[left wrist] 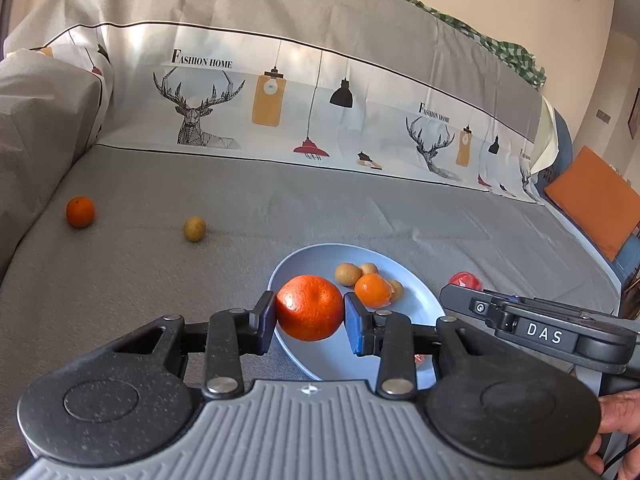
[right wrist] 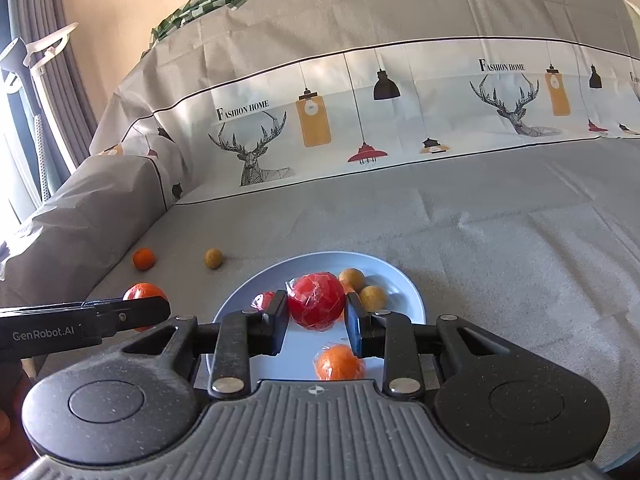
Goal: Organize fruits
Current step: 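Open left tool to drop the orange while right tool drops the red fruit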
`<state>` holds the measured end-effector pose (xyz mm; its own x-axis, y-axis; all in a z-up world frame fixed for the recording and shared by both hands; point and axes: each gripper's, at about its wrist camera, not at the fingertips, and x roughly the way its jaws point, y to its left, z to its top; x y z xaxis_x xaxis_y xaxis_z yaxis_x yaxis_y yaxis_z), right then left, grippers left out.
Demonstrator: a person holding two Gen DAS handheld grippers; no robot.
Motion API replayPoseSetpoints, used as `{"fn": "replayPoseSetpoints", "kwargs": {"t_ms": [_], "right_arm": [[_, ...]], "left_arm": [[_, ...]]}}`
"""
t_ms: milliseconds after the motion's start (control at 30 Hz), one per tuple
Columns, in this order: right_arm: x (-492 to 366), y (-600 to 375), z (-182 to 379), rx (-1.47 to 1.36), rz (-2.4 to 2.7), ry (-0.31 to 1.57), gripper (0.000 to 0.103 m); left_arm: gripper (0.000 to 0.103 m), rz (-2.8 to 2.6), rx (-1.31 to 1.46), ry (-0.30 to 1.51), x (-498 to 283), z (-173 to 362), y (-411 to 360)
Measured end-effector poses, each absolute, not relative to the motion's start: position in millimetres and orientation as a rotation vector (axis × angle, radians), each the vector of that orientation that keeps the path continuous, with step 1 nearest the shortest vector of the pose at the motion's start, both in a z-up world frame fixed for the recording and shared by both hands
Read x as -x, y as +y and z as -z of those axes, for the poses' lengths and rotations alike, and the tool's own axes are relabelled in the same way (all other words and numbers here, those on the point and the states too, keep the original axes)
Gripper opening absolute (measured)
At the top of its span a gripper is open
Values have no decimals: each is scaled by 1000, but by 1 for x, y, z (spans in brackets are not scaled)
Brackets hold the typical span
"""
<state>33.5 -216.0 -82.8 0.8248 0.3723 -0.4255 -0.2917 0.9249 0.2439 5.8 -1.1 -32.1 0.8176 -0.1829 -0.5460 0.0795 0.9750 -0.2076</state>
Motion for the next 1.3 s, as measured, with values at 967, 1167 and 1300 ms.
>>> {"fn": "replayPoseSetpoints", "kwargs": {"t_ms": [967, 1167, 1300], "right_arm": [[-37, -226, 84, -241, -305, 476, 31], [-38, -221, 84, -223, -332, 483, 31], [-39, -218, 85, -207, -349, 495, 31]], "left_arm": [[40, 175, 146, 626, -10, 42, -11], [40, 202, 114, 633, -11, 45, -19], [40, 211, 105, 639, -12, 48, -23]]}}
